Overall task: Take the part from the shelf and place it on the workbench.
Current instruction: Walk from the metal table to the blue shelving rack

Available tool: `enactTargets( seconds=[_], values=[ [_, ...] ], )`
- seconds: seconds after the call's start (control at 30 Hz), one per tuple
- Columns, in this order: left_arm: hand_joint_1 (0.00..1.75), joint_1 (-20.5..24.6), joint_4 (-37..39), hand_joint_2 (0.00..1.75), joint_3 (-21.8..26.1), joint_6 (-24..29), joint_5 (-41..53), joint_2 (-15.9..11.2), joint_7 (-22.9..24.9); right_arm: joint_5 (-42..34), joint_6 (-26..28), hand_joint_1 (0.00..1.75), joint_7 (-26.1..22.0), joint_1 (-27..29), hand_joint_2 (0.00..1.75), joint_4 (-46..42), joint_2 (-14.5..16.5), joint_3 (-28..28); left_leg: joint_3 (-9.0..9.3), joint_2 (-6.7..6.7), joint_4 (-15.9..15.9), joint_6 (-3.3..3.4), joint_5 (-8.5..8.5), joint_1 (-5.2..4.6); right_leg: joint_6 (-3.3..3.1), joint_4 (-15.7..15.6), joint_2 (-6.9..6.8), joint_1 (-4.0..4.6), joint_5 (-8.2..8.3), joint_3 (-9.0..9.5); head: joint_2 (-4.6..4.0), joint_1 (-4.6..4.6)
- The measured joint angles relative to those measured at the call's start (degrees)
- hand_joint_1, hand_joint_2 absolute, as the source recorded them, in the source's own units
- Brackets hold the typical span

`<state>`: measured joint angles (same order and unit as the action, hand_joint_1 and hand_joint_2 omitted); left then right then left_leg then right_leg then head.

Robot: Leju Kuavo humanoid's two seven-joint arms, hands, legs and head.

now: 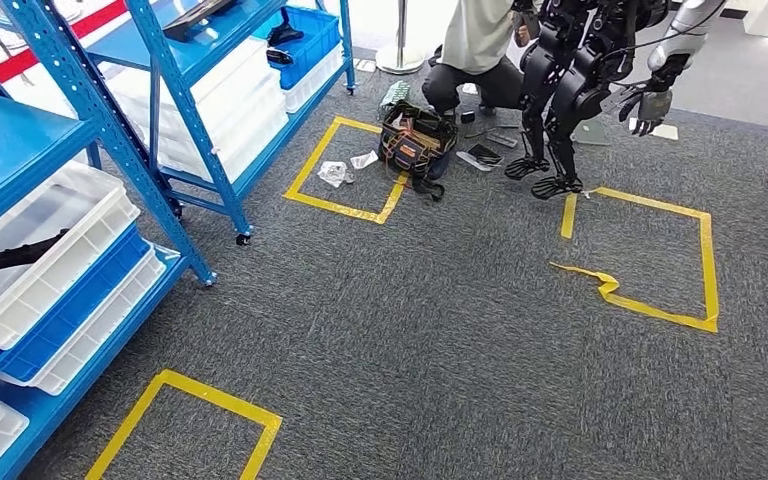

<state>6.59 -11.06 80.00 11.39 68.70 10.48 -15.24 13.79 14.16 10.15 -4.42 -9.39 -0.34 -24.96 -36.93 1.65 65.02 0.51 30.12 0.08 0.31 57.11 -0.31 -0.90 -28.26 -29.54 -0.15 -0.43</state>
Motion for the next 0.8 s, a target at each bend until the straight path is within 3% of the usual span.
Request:
enactTargets(
  seconds=[0.07,0.1,0.13,0.2,0.27,0.33,0.43,0.47,0.53,0.57,0.6,0.67,0.7,0.73,0.8],
  values=[
    [0.0,0.08,0.0,0.0,0.0,-0.02,0.0,0.01,0.12,0.03,0.05,0.0,-0.01,0.32,1.75,0.02,-0.02,0.01,-3.5,-1.11,7.3,-0.33,3.31,0.17,-0.3,0.02,-1.52,0.24,-0.09,-0.14,0.0,-0.14],
    [0.0,0.06,0.0,0.0,0.0,-0.02,0.0,0.01,0.21,0.06,0.06,0.0,-0.01,0.43,1.75,0.02,-0.01,0.02,-4.6,-1.28,9.6,-0.44,3.94,0.23,-0.33,0.03,-2.28,0.3,-0.12,-0.19,0.0,-0.14],
    [0.0,0.0,0.0,0.0,0.0,-0.03,-0.01,0.01,0.32,0.1,0.07,0.0,-0.01,0.46,1.75,0.03,0.0,0.02,-4.73,-1.42,9.94,-0.5,3.53,0.28,-0.35,0.04,-2.98,0.33,-0.15,-0.2,0.0,-0.16],
    [0.0,-0.12,0.0,0.0,0.0,-0.03,-0.02,-0.03,0.5,0.19,0.07,0.0,-0.01,0.39,1.75,0.03,0.05,0.02,-2.12,-2.08,5.24,-0.44,0.6,0.35,-0.37,0.04,-4.18,0.34,-0.22,-0.09,0.0,-0.17],
    [0.0,-0.03,0.0,0.0,0.0,-0.03,-0.07,-0.08,0.58,0.28,0.06,0.0,-0.01,0.27,1.75,0.03,0.09,0.02,2.29,-4.84,-2.59,-0.03,-2.32,0.14,-0.2,0.07,-5.19,0.59,-0.41,0.2,0.0,-0.19],
    [0.0,0.2,0.0,0.0,0.0,-0.02,-0.1,-0.09,0.6,0.38,0.03,0.0,-0.01,0.17,1.75,0.03,0.11,0.02,4.44,-6.76,-6.71,0.54,-3.18,-0.26,0.24,0.08,-6.11,1.0,-0.69,0.42,0.0,-0.06],
    [0.0,0.28,0.0,0.0,0.0,-0.02,-0.21,-0.09,0.6,0.59,0.01,0.0,0.07,0.02,1.75,0.02,0.14,0.02,4.36,-5.16,-7.33,1.38,-3.37,-0.5,0.97,-0.02,-7.57,1.09,-0.91,0.74,0.0,0.02],
    [0.0,0.26,-0.01,0.0,0.0,-0.02,-0.26,-0.05,0.6,0.66,0.01,0.0,0.09,-0.04,1.75,0.01,0.13,0.01,4.45,-4.49,-7.63,1.72,-3.63,-0.38,1.24,0.32,-6.91,0.99,-1.2,0.67,0.0,0.04],
    [0.0,0.31,-0.02,0.0,0.0,0.01,-0.3,0.0,0.62,0.7,0.01,0.0,0.12,-0.09,1.75,-0.01,0.12,0.0,4.63,-3.2,-8.18,2.39,-4.23,0.07,1.39,3.31,-3.56,0.85,-2.97,-0.64,0.0,0.18],
    [0.0,0.36,-0.02,0.0,0.0,0.01,-0.31,0.03,0.63,0.7,0.01,0.0,0.13,-0.04,1.75,-0.01,0.1,0.0,4.51,-2.51,-8.22,2.57,-4.36,0.08,1.22,6.54,-1.61,0.68,-4.53,-2.07,0.0,0.27],
    [0.0,0.42,-0.02,0.0,0.0,0.01,-0.31,0.04,0.64,0.7,0.01,0.0,0.14,0.04,1.75,-0.01,0.1,-0.01,4.36,-1.76,-8.22,2.73,-4.46,0.14,1.01,10.28,-0.52,0.63,-6.18,-3.86,0.0,0.31],
    [0.0,0.41,-0.01,0.0,0.0,-0.01,-0.32,0.13,0.64,0.71,0.01,0.0,0.17,0.2,1.75,-0.01,0.04,-0.01,4.12,-0.07,-8.18,2.78,-4.6,0.16,1.1,16.87,0.14,0.47,-8.45,-7.13,0.0,0.33],
    [0.0,0.33,0.0,0.0,0.0,-0.02,-0.32,0.16,0.65,0.7,0.01,0.0,0.19,0.25,1.75,0.0,0.0,-0.01,4.09,0.77,-8.14,2.71,-4.66,0.22,1.52,17.46,0.17,0.34,-8.25,-7.51,0.0,0.34],
    [0.0,0.27,0.0,0.0,0.0,-0.02,-0.32,0.18,0.66,0.69,0.01,0.0,0.2,0.27,1.75,0.01,-0.05,-0.01,4.11,1.64,-8.09,2.6,-4.7,0.32,2.15,15.96,0.24,0.15,-7.18,-6.91,0.0,0.34],
    [0.0,0.21,-0.01,0.0,0.0,-0.02,-0.32,0.17,0.66,0.68,0.01,0.0,0.21,0.26,1.75,0.01,-0.14,-0.01,4.08,3.29,-7.8,2.08,-4.69,0.54,3.63,7.54,1.65,-0.51,-3.42,-3.2,0.0,0.38]
  ],
)
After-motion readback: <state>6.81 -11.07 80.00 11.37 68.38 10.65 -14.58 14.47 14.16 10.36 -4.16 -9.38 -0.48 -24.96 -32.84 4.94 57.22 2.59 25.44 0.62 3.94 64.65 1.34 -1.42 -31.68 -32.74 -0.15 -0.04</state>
